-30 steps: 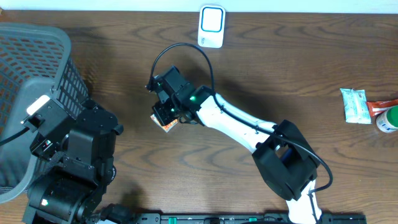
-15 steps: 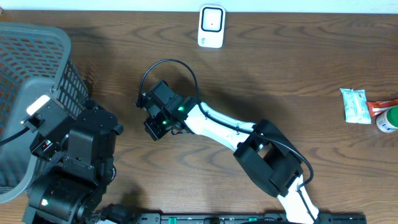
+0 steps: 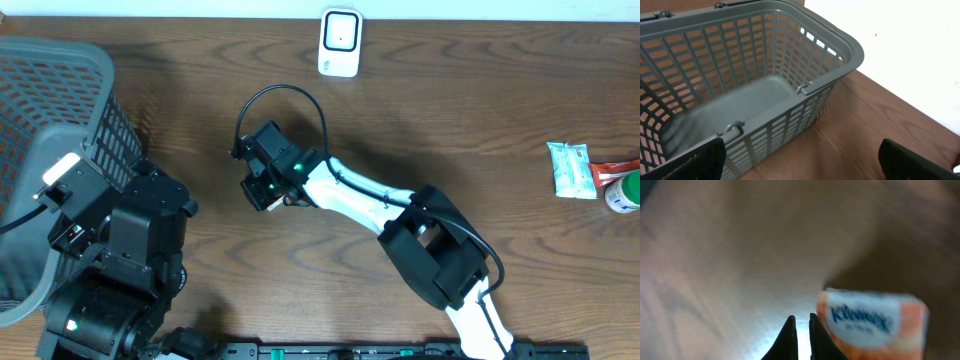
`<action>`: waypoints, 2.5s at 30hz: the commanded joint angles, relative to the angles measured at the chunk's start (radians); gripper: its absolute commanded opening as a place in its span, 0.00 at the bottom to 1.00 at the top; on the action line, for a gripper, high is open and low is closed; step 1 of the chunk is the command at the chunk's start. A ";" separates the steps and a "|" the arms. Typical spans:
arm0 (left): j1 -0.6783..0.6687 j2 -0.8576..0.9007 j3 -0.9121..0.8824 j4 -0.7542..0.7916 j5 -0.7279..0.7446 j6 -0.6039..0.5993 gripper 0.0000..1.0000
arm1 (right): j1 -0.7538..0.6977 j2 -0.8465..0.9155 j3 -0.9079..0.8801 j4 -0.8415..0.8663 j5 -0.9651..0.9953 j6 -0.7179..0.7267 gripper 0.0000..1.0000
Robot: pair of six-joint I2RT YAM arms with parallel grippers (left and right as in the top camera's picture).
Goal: Scan the item barcode
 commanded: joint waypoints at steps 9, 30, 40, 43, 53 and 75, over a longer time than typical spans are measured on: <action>0.005 0.000 0.015 -0.003 -0.009 -0.005 0.98 | -0.142 0.026 0.004 -0.011 0.171 0.166 0.01; 0.005 0.000 0.015 -0.003 -0.009 -0.005 0.98 | -0.154 -0.143 0.075 -0.316 0.188 0.092 0.99; 0.005 0.000 0.015 -0.003 -0.009 -0.005 0.98 | -0.041 -0.064 0.075 -0.323 0.346 0.009 0.99; 0.005 0.000 0.015 -0.003 -0.009 -0.005 0.98 | -0.036 -0.057 0.075 -0.317 0.396 0.009 0.99; 0.005 0.000 0.015 -0.003 -0.009 -0.005 0.98 | -0.045 -0.006 0.075 -0.304 0.360 0.002 0.99; 0.005 0.000 0.015 -0.003 -0.009 -0.005 0.98 | -0.055 0.055 0.257 -0.613 0.291 0.101 0.76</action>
